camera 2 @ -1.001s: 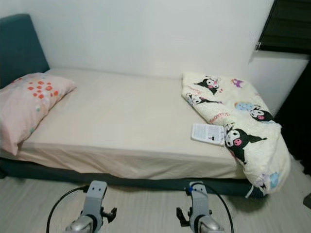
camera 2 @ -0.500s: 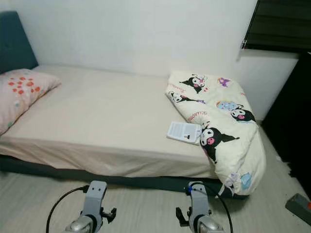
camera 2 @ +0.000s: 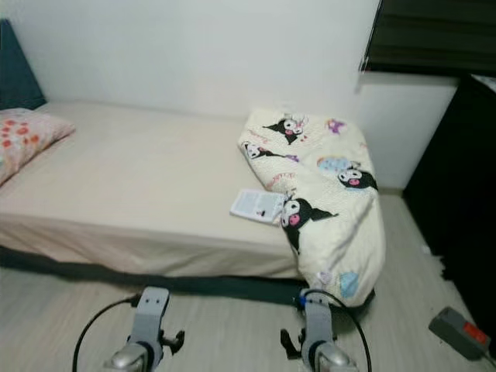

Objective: Clean up the room

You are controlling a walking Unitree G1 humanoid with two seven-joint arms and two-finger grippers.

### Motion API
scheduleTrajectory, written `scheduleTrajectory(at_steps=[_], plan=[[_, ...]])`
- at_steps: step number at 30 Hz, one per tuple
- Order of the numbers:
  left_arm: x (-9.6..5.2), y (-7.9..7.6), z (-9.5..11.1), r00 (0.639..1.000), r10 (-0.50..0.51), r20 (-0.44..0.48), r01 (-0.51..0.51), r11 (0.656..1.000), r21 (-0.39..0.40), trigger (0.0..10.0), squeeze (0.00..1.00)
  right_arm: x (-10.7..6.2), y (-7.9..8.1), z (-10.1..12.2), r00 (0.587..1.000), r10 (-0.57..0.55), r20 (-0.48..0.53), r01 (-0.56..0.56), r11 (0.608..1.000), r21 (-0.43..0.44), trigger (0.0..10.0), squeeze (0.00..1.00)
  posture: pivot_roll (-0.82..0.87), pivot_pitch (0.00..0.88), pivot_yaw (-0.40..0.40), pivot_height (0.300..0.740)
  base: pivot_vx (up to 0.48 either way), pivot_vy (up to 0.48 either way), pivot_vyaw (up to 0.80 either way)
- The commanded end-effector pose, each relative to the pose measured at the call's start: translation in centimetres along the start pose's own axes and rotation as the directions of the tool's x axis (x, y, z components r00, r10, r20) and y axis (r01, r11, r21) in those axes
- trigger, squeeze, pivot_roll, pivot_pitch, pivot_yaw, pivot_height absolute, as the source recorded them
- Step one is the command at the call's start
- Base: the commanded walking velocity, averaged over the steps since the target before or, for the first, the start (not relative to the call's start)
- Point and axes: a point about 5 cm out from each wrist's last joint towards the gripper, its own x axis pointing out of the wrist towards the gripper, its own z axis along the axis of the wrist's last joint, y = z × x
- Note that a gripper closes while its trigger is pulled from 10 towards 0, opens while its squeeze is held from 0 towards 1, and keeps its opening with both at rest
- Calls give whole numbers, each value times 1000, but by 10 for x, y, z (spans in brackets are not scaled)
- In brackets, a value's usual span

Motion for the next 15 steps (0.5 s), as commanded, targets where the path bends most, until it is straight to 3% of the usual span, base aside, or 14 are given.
scheduleTrajectory(at_steps=[1,4,15], plan=[[0,3,2,1000,3,3,-3,1000,2,10000,0,1,3,1,1000,5,8,-5,1000,19,10000,0,43,0,-46,740,0,-480,0],[0,3,0,1000,2,-2,-2,1000,-2,10000,0,1,3,0,1000,4,4,-4,1000,21,10000,0,45,0,-44,740,0,-376,0],[-2,0,-10,998,-37,-49,35,998,-53,10000,0,0,6,-9,999,-10,-33,11,1000,10,10000,0,63,0,-53,740,0,0,0]])
